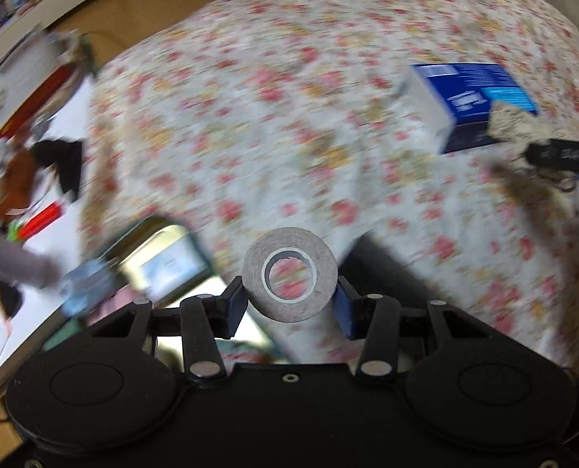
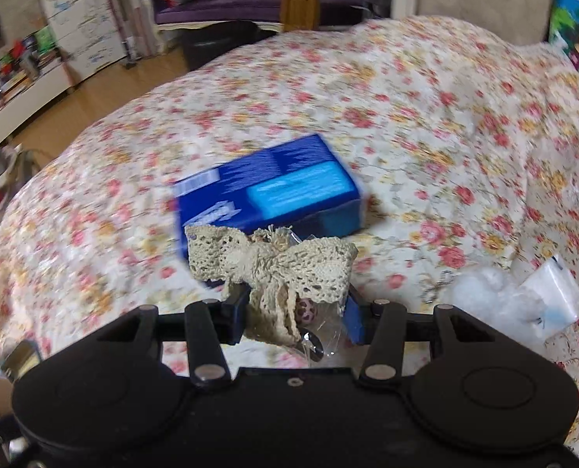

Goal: Organize soft objects
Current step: 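Carry ribbon in right tool and tape roll in left tool into the gold tray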

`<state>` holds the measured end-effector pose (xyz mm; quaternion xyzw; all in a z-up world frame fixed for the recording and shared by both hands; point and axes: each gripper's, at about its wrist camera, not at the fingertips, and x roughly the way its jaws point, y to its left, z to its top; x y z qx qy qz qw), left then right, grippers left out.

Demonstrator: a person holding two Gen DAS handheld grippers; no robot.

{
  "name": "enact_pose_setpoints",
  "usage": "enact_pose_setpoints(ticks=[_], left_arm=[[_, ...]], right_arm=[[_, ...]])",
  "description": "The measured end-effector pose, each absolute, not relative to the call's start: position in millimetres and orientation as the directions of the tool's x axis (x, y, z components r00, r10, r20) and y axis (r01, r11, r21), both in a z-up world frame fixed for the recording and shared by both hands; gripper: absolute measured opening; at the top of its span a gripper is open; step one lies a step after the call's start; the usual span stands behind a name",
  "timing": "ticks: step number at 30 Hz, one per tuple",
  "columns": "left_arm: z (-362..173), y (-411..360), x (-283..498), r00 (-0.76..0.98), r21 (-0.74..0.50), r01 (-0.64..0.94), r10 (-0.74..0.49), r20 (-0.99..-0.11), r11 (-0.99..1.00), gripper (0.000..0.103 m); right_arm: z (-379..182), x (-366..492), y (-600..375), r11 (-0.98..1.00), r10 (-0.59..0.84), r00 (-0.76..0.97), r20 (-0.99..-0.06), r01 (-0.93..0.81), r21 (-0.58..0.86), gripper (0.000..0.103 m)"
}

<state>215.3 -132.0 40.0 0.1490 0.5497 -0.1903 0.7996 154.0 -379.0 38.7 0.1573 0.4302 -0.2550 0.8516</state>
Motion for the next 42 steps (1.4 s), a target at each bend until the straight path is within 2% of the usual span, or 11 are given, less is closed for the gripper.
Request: enact_pose_setpoints(ticks=[9,20,29,32,37,38,40,42], left_arm=[[16,-44,220,0.341,0.061,0.312,-0.052,-0.939,0.948,0.047],[-26,15,239,0.296,-0.015,0.18,-0.069,-0.953,0.984,0.047],[-46,28,261,0.338,0.0,0.164,-0.056,-0.939,0.986,0.047],[-64,35,266,0.29,0.025,0.144,-0.018,-0.957,0.989,0.047],[-63,45,265,0.273,-0.035,0.15,-0.075,-0.959,0.988,0.047],[-62,46,264,0.275,-0.031,0.144,-0.07,-0.959,0.989,0.048],[-61,47,264,0.276,-0.032,0.138,-0.07,-0.959,0.99,0.055],[-58,48,263,0.283,-0.048,0.137,-0.086,-0.955,0.989,0.071]], right_arm=[[77,149,-289,0.917,-0.173,0.594,-0.786,0.388,0.092,0.048],[96,124,-168,0.978,0.022,0.594,-0.804,0.154,0.141,0.048],[61,131,-109,0.981,0.06,0.485,-0.872,0.135,0.143,0.048],[48,134,-97,0.98,0.053,0.446,-0.893,0.148,0.133,0.048],[30,143,-87,0.977,0.046,0.398,-0.916,0.174,0.124,0.048],[27,145,-85,0.977,0.046,0.392,-0.919,0.176,0.124,0.048],[22,151,-83,0.978,0.035,0.384,-0.923,0.179,0.111,0.048],[19,156,-81,0.979,0.016,0.379,-0.925,0.183,0.092,0.048]])
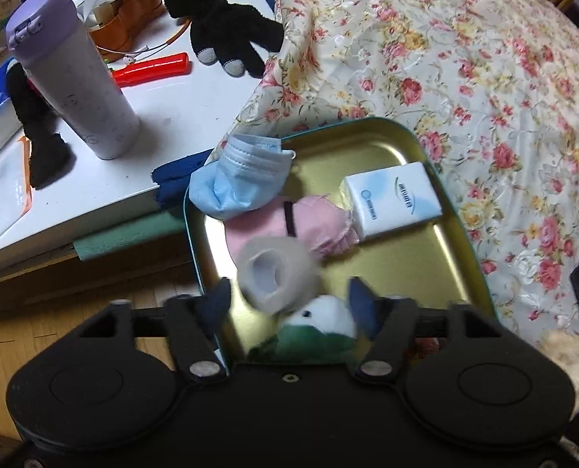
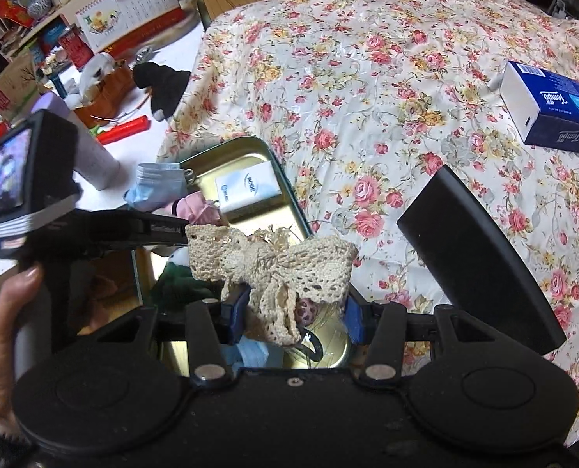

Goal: Organize soft objects
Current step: 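Carry ribbon in right tool and tape roll in left tool into the gold tray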

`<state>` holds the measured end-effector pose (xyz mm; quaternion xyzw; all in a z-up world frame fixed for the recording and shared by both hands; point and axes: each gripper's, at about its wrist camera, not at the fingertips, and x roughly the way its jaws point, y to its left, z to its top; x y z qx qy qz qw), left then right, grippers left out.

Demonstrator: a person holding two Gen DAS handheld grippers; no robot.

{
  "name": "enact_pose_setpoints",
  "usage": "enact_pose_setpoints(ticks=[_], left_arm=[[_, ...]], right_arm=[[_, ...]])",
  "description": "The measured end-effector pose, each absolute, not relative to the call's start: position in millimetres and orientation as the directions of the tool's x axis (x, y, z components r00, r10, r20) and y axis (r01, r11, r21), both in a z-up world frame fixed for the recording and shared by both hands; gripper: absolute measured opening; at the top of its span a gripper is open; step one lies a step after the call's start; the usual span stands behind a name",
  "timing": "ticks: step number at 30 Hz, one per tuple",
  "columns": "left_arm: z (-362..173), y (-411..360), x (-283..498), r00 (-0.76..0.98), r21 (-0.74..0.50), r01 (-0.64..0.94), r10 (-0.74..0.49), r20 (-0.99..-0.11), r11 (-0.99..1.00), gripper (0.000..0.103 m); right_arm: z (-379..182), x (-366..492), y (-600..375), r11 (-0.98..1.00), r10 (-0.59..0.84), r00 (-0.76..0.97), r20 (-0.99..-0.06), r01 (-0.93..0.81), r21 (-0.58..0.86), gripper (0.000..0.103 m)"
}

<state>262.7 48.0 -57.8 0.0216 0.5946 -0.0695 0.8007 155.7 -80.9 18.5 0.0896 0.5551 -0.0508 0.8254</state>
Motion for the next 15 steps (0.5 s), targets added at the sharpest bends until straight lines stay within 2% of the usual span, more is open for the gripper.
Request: enact_pose_setpoints(ticks=[5,15], left_arm=[[-57,49,263,0.294,-0.03,0.125,-0.066,-0.954,0.992,0.075],[-57,59,265,0.297,-0.028,0.067,-0.047,-0.954,0.997,0.075]], right_arm=[[19,168,-76,0.983,0.004,0.385,-0.923,0.169,0.074,0.049],[17,195,-67,0.987,-0.027,0.404,-0.914,0.158,0.041,0.051]])
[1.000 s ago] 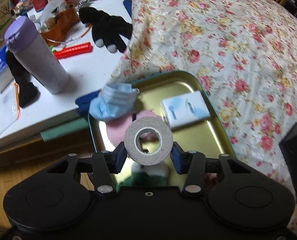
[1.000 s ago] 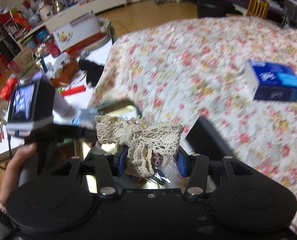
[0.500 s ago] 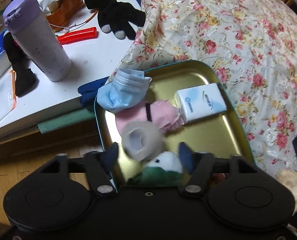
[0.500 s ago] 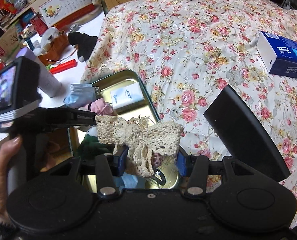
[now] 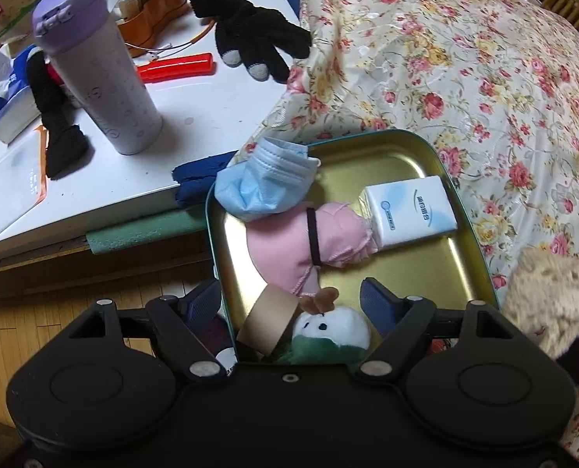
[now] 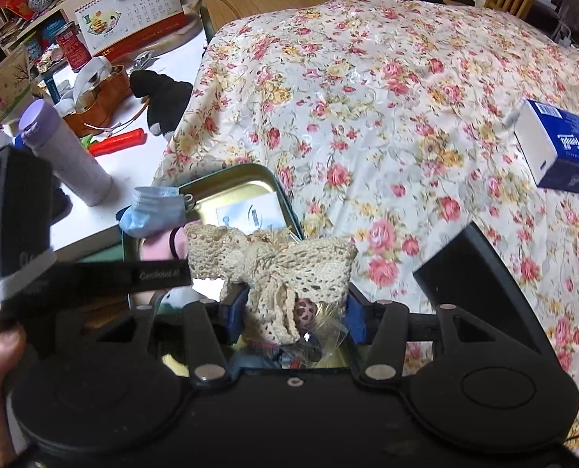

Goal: Organize soft objects
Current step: 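Carry ribbon in right tool and tape roll in left tool into the gold tray, then withdraw both open tools from the tray back over the bed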

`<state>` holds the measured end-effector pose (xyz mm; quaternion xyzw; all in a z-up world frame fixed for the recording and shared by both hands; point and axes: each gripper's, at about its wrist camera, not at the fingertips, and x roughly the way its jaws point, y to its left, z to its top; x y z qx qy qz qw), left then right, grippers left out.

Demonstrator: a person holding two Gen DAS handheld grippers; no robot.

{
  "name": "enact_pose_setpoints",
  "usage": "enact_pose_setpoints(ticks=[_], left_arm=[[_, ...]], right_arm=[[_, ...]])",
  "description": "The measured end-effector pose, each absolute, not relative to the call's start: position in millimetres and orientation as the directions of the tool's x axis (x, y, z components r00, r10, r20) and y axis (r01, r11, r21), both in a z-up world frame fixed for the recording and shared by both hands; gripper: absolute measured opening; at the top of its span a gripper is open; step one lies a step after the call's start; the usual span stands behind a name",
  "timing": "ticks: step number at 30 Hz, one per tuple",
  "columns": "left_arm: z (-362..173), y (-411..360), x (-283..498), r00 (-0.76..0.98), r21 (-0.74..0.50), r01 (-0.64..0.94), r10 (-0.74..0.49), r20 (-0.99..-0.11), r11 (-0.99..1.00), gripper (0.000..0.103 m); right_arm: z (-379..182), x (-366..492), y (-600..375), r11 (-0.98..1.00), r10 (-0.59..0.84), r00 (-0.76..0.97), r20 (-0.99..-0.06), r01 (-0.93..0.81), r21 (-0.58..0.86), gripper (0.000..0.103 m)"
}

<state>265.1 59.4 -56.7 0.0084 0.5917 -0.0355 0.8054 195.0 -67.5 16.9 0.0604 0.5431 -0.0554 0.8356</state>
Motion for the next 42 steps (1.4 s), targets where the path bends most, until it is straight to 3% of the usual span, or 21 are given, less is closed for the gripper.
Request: enact_pose_setpoints(ticks=[8,42], left_arm=[[-51,62,264,0.327,-0.004,0.049,-0.02,-0.945,0.999,0.076],[-66,42,258,0.288,0.054,0.132,0.014,-0.957,0.99,0.077]], right_arm=[[8,213,-66,0.986,-0.032,0.403,-0.915,0.164,0.038,0.058],[9,176,-86,0.978,-0.041,0.376,-0.926,0.204,0.039,0.059]])
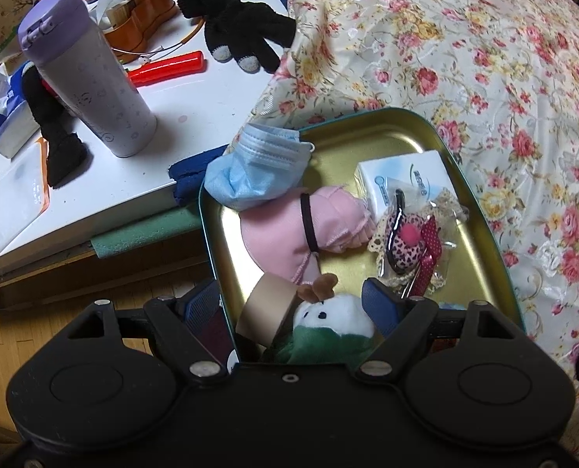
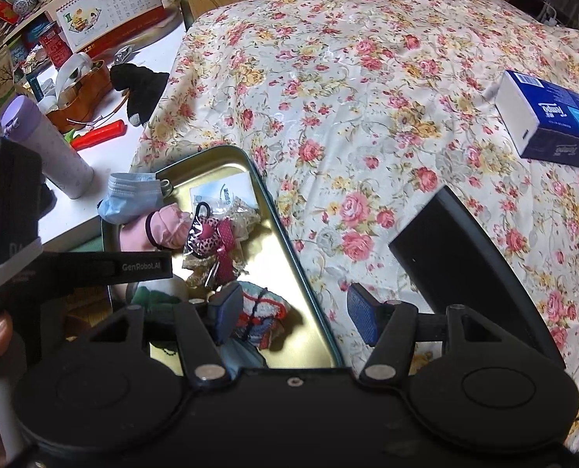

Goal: Organize soft objects
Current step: 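Withdraw both open tools from the tray back over the bed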

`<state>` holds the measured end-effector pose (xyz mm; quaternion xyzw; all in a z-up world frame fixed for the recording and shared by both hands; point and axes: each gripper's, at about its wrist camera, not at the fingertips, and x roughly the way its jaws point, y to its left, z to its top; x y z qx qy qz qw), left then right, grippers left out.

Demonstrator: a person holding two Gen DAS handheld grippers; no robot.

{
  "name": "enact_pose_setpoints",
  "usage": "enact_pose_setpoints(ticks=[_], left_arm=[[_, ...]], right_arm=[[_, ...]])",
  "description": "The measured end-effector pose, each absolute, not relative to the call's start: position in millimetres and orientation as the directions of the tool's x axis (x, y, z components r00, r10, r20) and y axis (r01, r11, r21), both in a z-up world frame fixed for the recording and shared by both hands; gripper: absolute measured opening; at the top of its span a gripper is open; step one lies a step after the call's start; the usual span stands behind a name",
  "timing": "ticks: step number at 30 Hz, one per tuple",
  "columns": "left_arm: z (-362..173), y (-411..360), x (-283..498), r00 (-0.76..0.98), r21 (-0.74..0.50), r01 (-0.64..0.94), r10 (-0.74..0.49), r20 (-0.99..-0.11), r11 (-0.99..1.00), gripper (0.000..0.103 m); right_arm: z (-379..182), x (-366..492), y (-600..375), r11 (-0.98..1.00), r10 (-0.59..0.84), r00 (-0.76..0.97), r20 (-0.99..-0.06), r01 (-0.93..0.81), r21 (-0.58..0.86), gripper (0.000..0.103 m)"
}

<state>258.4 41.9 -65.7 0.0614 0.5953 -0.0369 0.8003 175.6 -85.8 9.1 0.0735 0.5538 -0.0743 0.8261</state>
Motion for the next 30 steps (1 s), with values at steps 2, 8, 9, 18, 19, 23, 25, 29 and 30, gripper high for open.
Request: enact_pose_setpoints(ticks=[2,8,9,18,19,23,25,29,30], left_arm=[[-68,38,256,0.285,0.068,0.148,0.023,-0.958,0.987,0.077],[-67,34,243,0.276,0.076,0.166,0.028,-0.961,0.983,0.077],[-66,33,240,0.274,0.061,0.168,0.013,-0.962,0.984,0.077],[-52,19,204,0.282,0.038,0.189,-0.018,-0.959,0.981,0.077],[-50,17,200,0.284,0.034,0.191,-0.022,-0.959,0.981,0.077],[-41,8,186,0.284,0.01,0.209,-0.051,-0.957,0.978,0.077],[-38,3,180,0.278,-0.008,0.224,-0.071,-0.958,0.975,0.077],[-29,-13,168,0.282,-0.016,0.261,-0.092,-0.955,0.965,0.077],[-26,-17,165,0.285,-0.015,0.273,-0.096,-0.954,0.962,0.077]], right_arm=[[10,169,-90,0.977,-0.04,0.378,-0.925,0.211,0.043,0.059],[15,149,-103,0.97,-0.045,0.385,-0.922,0.237,0.052,0.06],[16,146,-106,0.968,-0.045,0.388,-0.921,0.244,0.055,0.06],[27,115,-140,0.949,-0.048,0.417,-0.907,0.301,0.088,0.06],[28,111,-145,0.947,-0.05,0.42,-0.906,0.309,0.091,0.06],[31,98,-163,0.932,-0.061,0.429,-0.901,0.347,0.102,0.06],[30,93,-172,0.924,-0.074,0.428,-0.901,0.37,0.1,0.06],[30,80,-195,0.905,-0.107,0.425,-0.899,0.417,0.089,0.06],[30,76,-201,0.9,-0.112,0.425,-0.898,0.427,0.09,0.06]])
